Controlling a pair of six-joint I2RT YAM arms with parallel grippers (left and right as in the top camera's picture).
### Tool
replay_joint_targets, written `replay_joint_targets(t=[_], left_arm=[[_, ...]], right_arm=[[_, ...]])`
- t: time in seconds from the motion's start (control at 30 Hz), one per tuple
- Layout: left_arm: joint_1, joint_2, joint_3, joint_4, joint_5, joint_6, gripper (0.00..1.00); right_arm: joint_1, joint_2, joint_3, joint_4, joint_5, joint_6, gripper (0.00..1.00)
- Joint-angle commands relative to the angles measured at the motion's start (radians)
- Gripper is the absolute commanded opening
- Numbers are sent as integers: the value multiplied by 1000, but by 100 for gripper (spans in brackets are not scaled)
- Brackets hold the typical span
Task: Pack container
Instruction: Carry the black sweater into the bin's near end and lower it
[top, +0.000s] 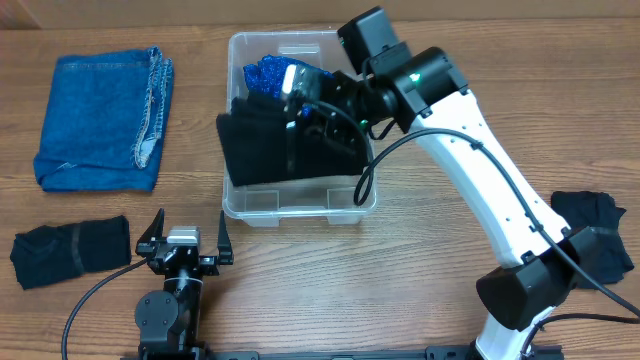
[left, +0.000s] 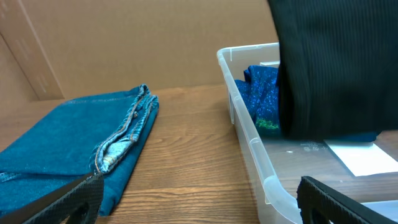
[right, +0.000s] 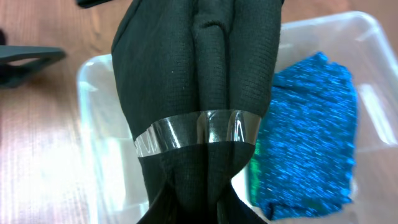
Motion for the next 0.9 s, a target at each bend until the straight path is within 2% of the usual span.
replay_joint_targets(t=[0.0, 0.17, 0.43, 0.47, 0.5, 0.7, 0.87], left_arm=[[6, -10, -3, 1, -10, 8, 100], [6, -10, -3, 1, -10, 8, 100], [6, -10, -3, 1, -10, 8, 100], [6, -10, -3, 1, -10, 8, 100], [6, -10, -4, 2, -10, 8, 100], [6, -10, -3, 1, -10, 8, 100], [6, -10, -3, 1, -10, 8, 100]], right_arm=[[19, 57, 3, -10, -33, 5, 4], [19, 134, 0, -18, -33, 57, 4], [19, 190, 0, -43, -27, 58, 5], [19, 190, 0, -40, 5, 78, 62], [19, 190, 0, -35, 37, 98, 100], [-6, 190, 2, -8, 79, 114, 100], [-44, 189, 44, 42, 79, 255, 100]])
